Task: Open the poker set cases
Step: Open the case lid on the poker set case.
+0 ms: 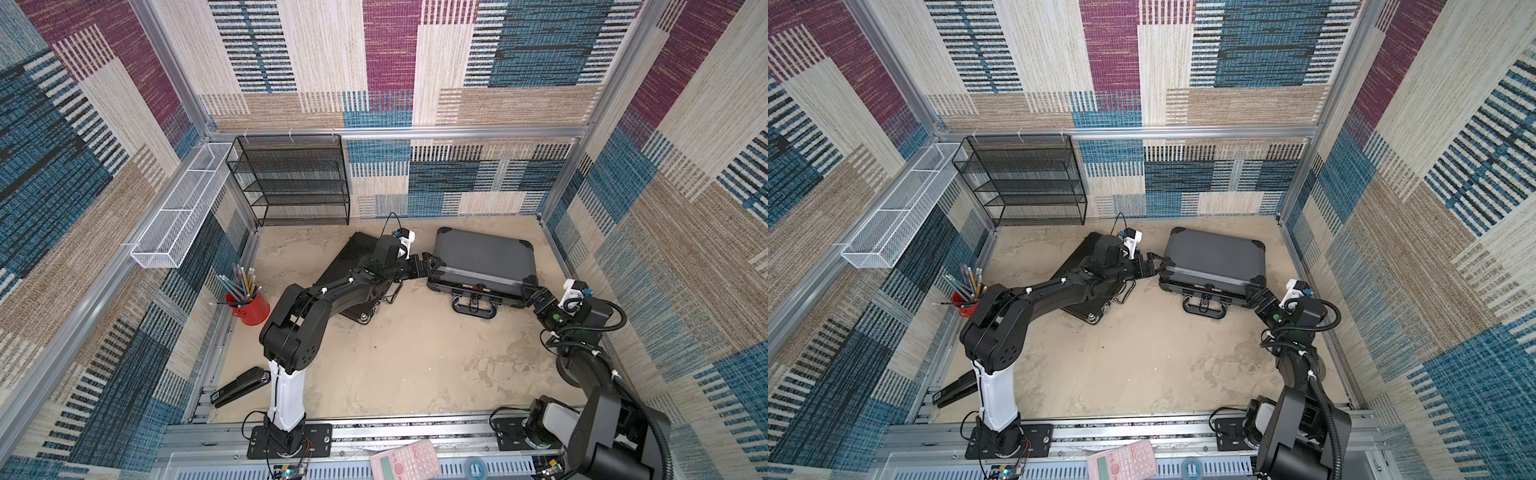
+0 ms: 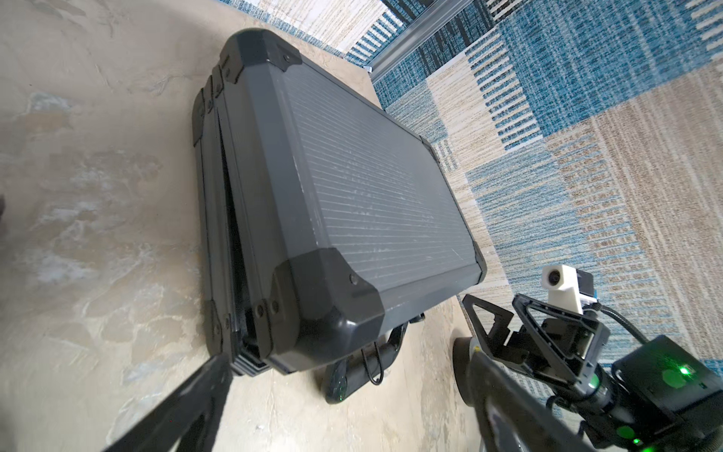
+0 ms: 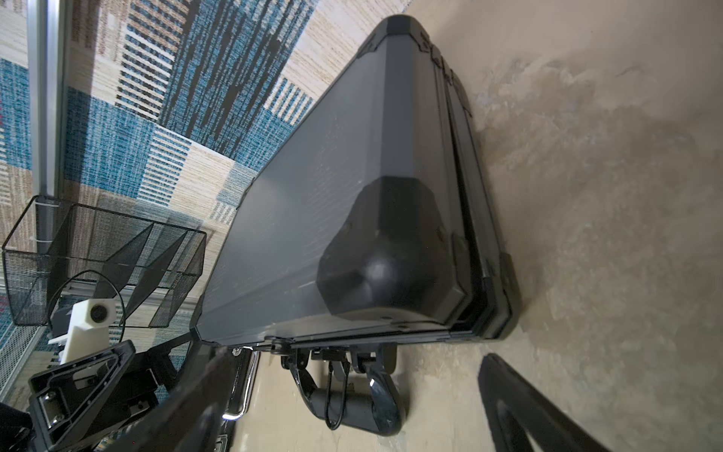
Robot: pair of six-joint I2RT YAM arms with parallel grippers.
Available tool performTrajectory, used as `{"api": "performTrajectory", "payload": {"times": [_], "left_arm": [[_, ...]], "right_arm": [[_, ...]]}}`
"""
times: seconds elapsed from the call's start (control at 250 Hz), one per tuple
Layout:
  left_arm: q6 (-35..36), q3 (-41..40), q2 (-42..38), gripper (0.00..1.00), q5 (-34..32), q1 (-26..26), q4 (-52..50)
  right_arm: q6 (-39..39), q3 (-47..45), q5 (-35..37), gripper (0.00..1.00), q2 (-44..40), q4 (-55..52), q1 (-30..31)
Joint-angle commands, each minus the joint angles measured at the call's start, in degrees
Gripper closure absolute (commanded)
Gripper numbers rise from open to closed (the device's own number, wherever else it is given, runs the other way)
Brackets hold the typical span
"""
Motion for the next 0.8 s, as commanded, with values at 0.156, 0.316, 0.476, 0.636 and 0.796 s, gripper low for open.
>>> {"api": "performTrajectory", "payload": {"times": [0.156, 0.316, 0.476, 0.636, 0.796], "left_arm": [[2.23, 0.11, 0.06, 0.04, -1.01, 0.40, -1.89], [2.38, 0.07, 0.44, 0.04, -0.87, 0.62, -2.19], [3.07, 0.67, 1.15, 0.04, -0.80, 0.97, -3.30], [3.00, 1.19, 1.90, 0.04, -0.24, 1.46, -3.82], [3.70, 0.48, 1.24, 0.04, -0.62, 1.74, -3.89]], "right_arm": [[2.90, -0.35, -6.39, 0.01, 6.59, 10.29, -0.01], [4.20, 0.96, -8.93, 0.01, 8.15, 13.12, -0.04], [5.47, 1.28, -10.09, 0.01, 8.73, 14.59, -0.03], [8.84, 0.94, -11.89, 0.01, 11.91, 19.13, 0.02], [12.93, 0.79, -13.06, 0.01, 11.71, 23.02, -0.04]]}}
